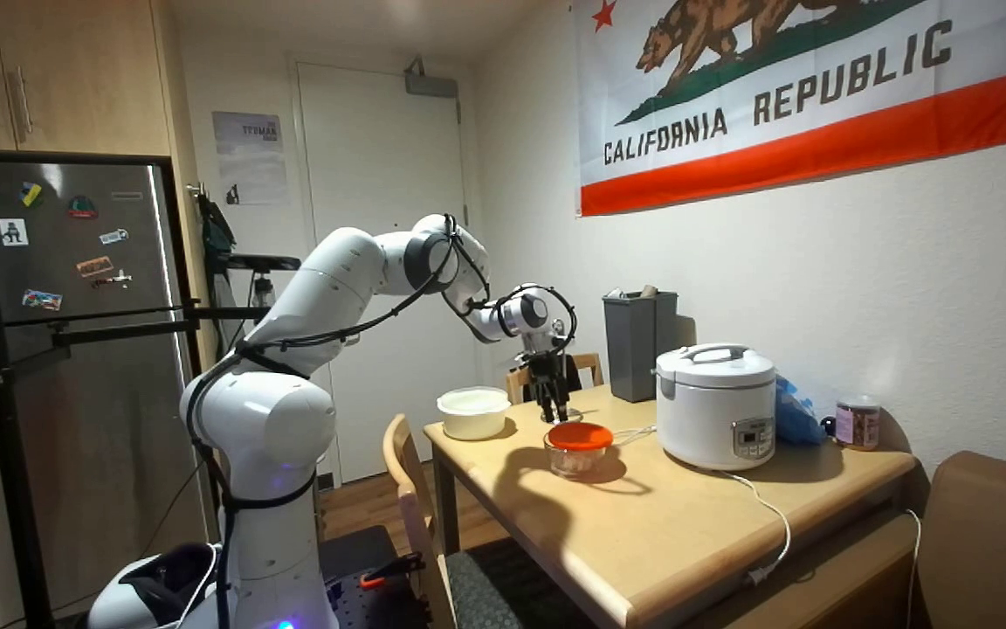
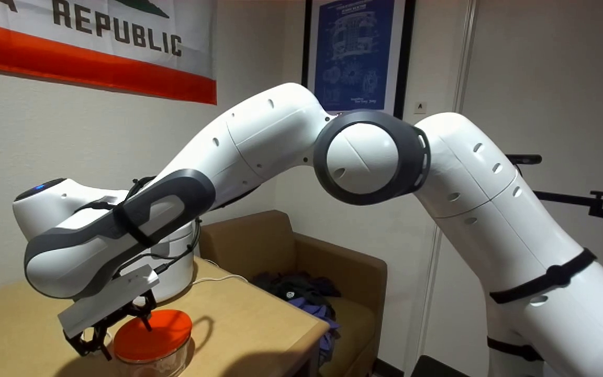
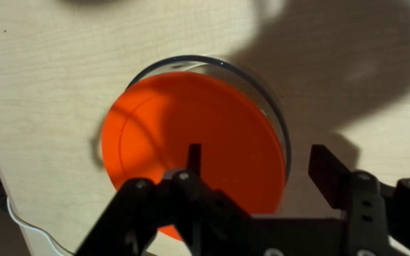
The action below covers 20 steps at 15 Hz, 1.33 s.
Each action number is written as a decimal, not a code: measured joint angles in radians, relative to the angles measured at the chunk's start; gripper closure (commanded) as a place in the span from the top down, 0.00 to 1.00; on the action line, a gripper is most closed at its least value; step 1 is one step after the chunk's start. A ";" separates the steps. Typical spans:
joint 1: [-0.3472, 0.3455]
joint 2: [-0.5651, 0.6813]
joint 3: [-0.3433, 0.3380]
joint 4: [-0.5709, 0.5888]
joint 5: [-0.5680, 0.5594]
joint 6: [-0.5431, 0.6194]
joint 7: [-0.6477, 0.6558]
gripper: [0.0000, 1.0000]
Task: Remove the orange lid from the lunchbox, remove the white napkin from the lunchbox
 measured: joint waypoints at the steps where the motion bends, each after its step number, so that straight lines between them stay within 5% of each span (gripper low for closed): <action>1: -0.002 0.000 0.000 -0.003 0.000 0.000 0.000 0.72; 6: -0.015 0.001 0.000 -0.015 0.000 0.000 0.000 0.56; 10: -0.024 0.001 0.000 -0.024 0.000 0.000 0.001 0.71; 14: -0.026 0.001 0.000 -0.030 0.000 0.000 0.015 0.96; 18: -0.027 0.001 0.000 -0.034 0.001 0.000 0.015 1.00; 20: -0.027 0.002 0.000 -0.036 0.001 0.001 0.015 0.91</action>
